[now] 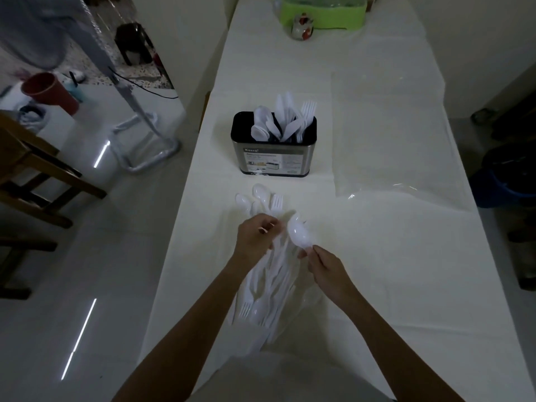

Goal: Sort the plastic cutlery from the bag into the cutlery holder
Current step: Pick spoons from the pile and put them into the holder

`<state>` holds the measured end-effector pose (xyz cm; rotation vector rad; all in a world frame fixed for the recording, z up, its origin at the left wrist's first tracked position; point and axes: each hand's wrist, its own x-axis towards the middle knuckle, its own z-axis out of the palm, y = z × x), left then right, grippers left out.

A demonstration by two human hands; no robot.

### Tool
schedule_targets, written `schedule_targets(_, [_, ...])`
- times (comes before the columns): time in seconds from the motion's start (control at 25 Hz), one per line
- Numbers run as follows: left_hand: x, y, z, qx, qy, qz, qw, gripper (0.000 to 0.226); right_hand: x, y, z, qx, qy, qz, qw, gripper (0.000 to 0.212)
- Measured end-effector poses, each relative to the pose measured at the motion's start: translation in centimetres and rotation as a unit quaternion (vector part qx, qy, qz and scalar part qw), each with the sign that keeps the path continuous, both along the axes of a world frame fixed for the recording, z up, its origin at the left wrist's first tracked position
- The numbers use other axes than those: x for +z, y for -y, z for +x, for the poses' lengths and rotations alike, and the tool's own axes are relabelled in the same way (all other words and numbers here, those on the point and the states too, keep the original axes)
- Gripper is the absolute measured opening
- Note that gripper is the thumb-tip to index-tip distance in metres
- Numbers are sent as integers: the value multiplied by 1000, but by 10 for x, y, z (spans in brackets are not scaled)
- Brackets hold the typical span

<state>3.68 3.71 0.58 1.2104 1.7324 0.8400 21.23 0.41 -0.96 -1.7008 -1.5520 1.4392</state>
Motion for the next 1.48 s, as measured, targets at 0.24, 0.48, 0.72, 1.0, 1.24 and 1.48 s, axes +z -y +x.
schedule_targets(0.24, [-32,-61,-57,136,-164,-74,974,41,-8,-3,11,-29,-4,-46,999,31])
schedule_targets(0.48, [-40,-78,-59,60,-237,-69,967,25,-9,-13,7,-26,-18,-75,997,27])
schedule_targets(0.72, [2,-59,-34,137,105,-39,984,10,5,-32,-14,-79,-83,-99,988,22])
schedule_targets(1.0, [9,-44,9,-7,67,-59,996,11,27,-43,-31,-107,-236,-204,944,26])
schedule_targets(1.24, [-13,-84,-20,59,-188,-44,979,39,18,-18,0,-96,-206,-192,955,15])
schedule_targets(1.48, [-17,-109,-17,-24,-286,-84,954,43,13,9,32,-126,-135,-182,966,21])
